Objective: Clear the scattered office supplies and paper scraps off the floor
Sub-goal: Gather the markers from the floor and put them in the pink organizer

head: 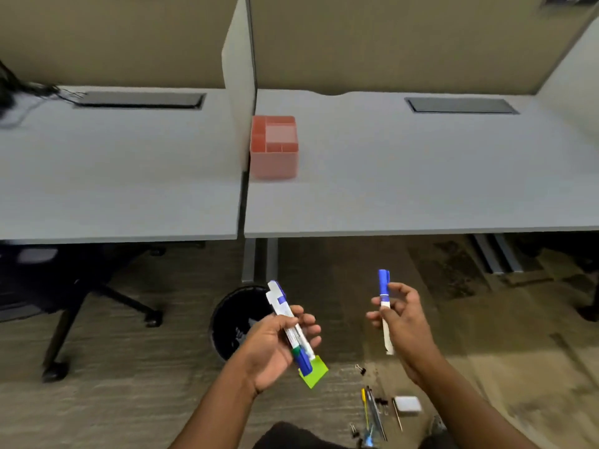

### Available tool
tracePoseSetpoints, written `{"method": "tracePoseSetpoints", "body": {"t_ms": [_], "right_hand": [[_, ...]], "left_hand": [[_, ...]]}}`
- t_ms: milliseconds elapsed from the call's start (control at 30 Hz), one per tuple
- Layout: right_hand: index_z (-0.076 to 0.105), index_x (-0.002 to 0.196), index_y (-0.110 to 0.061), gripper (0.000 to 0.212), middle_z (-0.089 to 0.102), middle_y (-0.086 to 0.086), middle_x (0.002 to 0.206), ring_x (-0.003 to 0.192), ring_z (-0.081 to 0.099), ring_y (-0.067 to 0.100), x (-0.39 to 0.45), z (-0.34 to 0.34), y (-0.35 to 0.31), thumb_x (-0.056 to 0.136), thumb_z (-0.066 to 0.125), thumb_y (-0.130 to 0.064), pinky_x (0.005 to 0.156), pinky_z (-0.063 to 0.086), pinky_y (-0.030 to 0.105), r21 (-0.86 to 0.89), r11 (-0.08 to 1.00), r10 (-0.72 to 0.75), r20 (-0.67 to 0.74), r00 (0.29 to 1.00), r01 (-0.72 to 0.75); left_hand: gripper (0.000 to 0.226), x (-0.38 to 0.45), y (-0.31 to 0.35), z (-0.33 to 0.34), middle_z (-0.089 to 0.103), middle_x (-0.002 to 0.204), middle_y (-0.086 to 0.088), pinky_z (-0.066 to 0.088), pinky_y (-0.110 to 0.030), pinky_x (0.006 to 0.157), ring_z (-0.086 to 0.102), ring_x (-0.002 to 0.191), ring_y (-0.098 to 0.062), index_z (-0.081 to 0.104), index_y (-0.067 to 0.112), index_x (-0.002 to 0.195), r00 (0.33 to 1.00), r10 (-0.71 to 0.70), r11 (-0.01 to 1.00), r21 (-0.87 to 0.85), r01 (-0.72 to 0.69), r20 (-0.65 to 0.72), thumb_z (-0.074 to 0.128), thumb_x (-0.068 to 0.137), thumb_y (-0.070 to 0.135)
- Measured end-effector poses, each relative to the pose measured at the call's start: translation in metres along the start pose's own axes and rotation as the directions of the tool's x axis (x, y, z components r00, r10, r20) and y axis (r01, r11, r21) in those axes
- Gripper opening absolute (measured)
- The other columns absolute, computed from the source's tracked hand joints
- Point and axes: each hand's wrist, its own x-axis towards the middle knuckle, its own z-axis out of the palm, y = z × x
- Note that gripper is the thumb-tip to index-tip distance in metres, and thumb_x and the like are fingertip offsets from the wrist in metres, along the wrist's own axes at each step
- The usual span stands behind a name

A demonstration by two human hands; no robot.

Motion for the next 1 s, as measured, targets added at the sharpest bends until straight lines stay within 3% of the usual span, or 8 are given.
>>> {"method": "tracePoseSetpoints", "body": {"t_ms": [200, 300, 400, 533, 633, 800, 900, 1000], "right_hand": [[0.041, 0.12, -0.019, 0.042, 0.067, 0.012, 0.095, 0.077, 0.072, 0.018, 0.014, 0.018, -0.057, 0.092, 0.048, 0.011, 0.071, 0.056, 0.031, 0.12, 0.993, 0.015, -0.045, 0.999, -0.01], [0.047, 0.124, -0.027, 0.042, 0.072, -0.001, 0.098, 0.091, 0.071, 0.012, 0.035, 0.02, -0.08, 0.093, 0.054, 0.0, 0.082, 0.054, 0.031, 0.07, 0.998, 0.006, -0.017, 1.0, -0.005], [0.052, 0.126, -0.026, 0.037, 0.071, -0.011, 0.105, 0.104, 0.065, 0.007, 0.064, 0.026, -0.102, 0.094, 0.056, -0.008, 0.095, 0.046, 0.032, -0.025, 1.0, -0.012, 0.008, 1.0, 0.012], [0.056, 0.119, -0.023, 0.027, 0.069, -0.016, 0.106, 0.096, 0.064, 0.006, 0.123, 0.044, -0.138, 0.094, 0.058, -0.013, 0.074, 0.051, 0.023, -0.157, 0.98, -0.112, 0.06, 0.992, 0.12], [0.057, 0.111, -0.023, 0.022, 0.07, -0.009, 0.106, 0.099, 0.065, 0.014, 0.183, 0.058, -0.16, 0.091, 0.063, -0.016, 0.089, 0.051, 0.036, -0.154, 0.969, -0.177, 0.1, 0.979, 0.191], [0.056, 0.104, -0.023, 0.02, 0.066, -0.005, 0.1, 0.091, 0.064, 0.013, 0.305, 0.093, -0.183, 0.088, 0.066, -0.017, 0.077, 0.05, 0.03, -0.165, 0.953, -0.217, 0.209, 0.954, 0.253], [0.046, 0.115, -0.021, 0.035, 0.066, -0.003, 0.101, 0.083, 0.061, 0.002, 0.362, 0.119, -0.195, 0.088, 0.067, -0.018, 0.062, 0.044, 0.021, -0.218, 0.937, -0.209, 0.281, 0.937, 0.275], [0.03, 0.128, -0.032, 0.058, 0.06, -0.008, 0.098, 0.079, 0.061, -0.002, 0.4, 0.145, -0.207, 0.087, 0.068, -0.018, 0.057, 0.043, 0.015, -0.223, 0.916, -0.242, 0.358, 0.902, 0.334]], "left_hand": [[0.02, -0.004, 0.066, 0.031, 0.069, 0.081, -0.018, 0.058, -0.047, 0.08, 0.068, 0.076, -0.032, 0.054, 0.001, 0.108, 0.997, 0.083, 0.974, 0.211, -0.081, 0.001, 0.044, 0.092, -0.005], [0.028, 0.007, 0.094, 0.046, 0.067, 0.086, -0.019, 0.055, -0.048, 0.085, 0.067, 0.078, -0.03, 0.051, 0.007, 0.121, 0.985, 0.171, 0.946, 0.277, -0.165, 0.004, 0.046, 0.096, -0.002], [0.027, 0.022, 0.118, 0.059, 0.071, 0.099, -0.02, 0.057, -0.046, 0.086, 0.07, 0.09, -0.03, 0.056, 0.017, 0.12, 0.973, 0.231, 0.932, 0.294, -0.213, -0.028, 0.048, 0.097, 0.004], [0.021, 0.06, 0.153, 0.076, 0.069, 0.108, -0.021, 0.054, -0.046, 0.09, 0.068, 0.101, -0.033, 0.059, 0.007, 0.11, 0.954, 0.285, 0.934, 0.25, -0.255, -0.09, 0.048, 0.094, -0.002], [0.021, 0.102, 0.185, 0.093, 0.069, 0.104, -0.02, 0.053, -0.043, 0.09, 0.068, 0.101, -0.034, 0.06, 0.003, 0.101, 0.925, 0.356, 0.917, 0.241, -0.319, -0.129, 0.045, 0.092, -0.008], [0.011, 0.183, 0.244, 0.124, 0.068, 0.09, -0.014, 0.05, -0.044, 0.097, 0.069, 0.092, -0.029, 0.052, 0.008, 0.103, 0.824, 0.524, 0.843, 0.268, -0.467, -0.216, 0.048, 0.097, -0.001], [0.016, 0.22, 0.276, 0.138, 0.066, 0.101, -0.014, 0.049, -0.046, 0.092, 0.064, 0.1, -0.028, 0.049, 0.014, 0.11, 0.757, 0.586, 0.804, 0.328, -0.496, -0.289, 0.048, 0.098, 0.004], [0.014, 0.248, 0.307, 0.143, 0.066, 0.112, -0.015, 0.053, -0.04, 0.08, 0.063, 0.104, -0.029, 0.05, 0.017, 0.106, 0.718, 0.598, 0.798, 0.34, -0.497, -0.355, 0.05, 0.098, 0.005]]}}
